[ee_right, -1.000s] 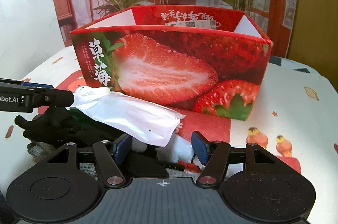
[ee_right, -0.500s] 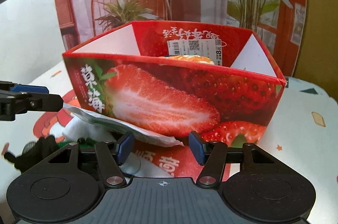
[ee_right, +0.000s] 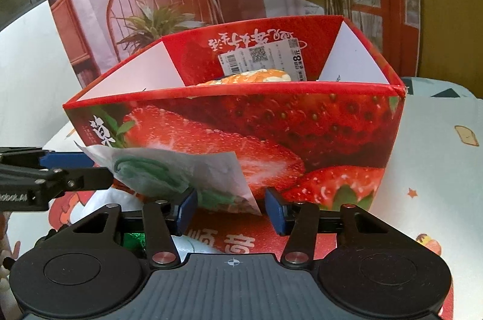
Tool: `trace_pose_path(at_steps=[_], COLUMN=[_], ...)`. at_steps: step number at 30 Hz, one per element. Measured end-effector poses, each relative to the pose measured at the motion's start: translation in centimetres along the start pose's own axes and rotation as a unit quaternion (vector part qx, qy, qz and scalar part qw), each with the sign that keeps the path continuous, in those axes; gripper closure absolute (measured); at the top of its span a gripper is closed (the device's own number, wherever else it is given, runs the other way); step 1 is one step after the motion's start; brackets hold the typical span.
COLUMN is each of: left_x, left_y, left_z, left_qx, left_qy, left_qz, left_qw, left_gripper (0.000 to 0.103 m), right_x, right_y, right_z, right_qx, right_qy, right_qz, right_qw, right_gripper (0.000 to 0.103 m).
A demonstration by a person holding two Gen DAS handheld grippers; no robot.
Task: Organize soft objects
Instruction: 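Move both grippers to the clear bag of green cable and close on it, then lift the cable bag with both grippers and carry it into the box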
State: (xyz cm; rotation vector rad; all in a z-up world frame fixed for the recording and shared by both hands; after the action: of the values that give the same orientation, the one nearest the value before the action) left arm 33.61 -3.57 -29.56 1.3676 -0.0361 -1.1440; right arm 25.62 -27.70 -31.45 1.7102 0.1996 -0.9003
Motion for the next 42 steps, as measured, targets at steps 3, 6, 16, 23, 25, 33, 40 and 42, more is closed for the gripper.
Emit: trace_pose_path(at_steps=[3, 6, 16, 23, 25, 33, 40, 42], left_x=[0.8, 1.4, 2.5, 2.7, 2.7, 2.6, 1.6, 1.1], left_y=[0.1, 0.0, -0.4, -0.3, -0.3, -0.6, -0.1, 0.1], left_z=[-0.3, -0.4, 0.2, 0.5, 0.6, 1.0, 1.2, 1.5], left_qx=[-0.001, -0.002, 0.008, 0.014, 0.018, 0.027, 0.025, 0.026], left_qy=[0.000, -0.004, -0.017, -0.010, -0.008, -0.011, -0.015, -0.016], left_qz=[-0.006, -0.012, -0.021, -0.026, -0.026, -0.032, -0.018, -0.011], left_qw=[1.0000, 0.9999, 0.9996, 0.9995, 0.9995, 0.9991, 0.9994, 0.9995], left_gripper=[0.045, 0.045, 0.048, 0.058, 0.060, 0.076, 0.076, 0.076], right_x=[0.2, 0.2, 0.4, 0.3, 0.3, 0.1, -0.5, -0.9], right_y=[-0.1, 0.0, -0.1, -0.1, 0.0, -0.2, 0.0, 0.3], right_z=[0.0, -0.1, -0.5, -1.0, -1.0, -1.4, -1.1, -1.0], right_qx=[0.000, -0.003, -0.013, -0.023, -0.025, -0.039, -0.037, -0.034], right_qy=[0.000, 0.001, 0.006, 0.007, 0.008, 0.001, 0.000, 0.000], right_qz=[-0.001, 0.000, 0.001, 0.005, 0.006, 0.011, 0.021, 0.026], right_qw=[1.000, 1.000, 1.000, 1.000, 1.000, 0.999, 0.999, 0.999], right_gripper=[0.056, 0.056, 0.058, 0.061, 0.065, 0.073, 0.080, 0.080])
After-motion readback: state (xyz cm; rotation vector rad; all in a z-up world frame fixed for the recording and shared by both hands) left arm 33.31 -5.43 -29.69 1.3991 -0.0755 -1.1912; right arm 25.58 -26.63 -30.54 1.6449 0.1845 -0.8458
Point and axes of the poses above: each gripper's, at about its wrist camera, not at the fingertips, and x roughly the way its jaws point, z to its right, y to its top, the point moved 7 cm from there along x, roughly the way its jaws point, and after that the axes turned 14 degrees about -y, right-handed, at the moved point
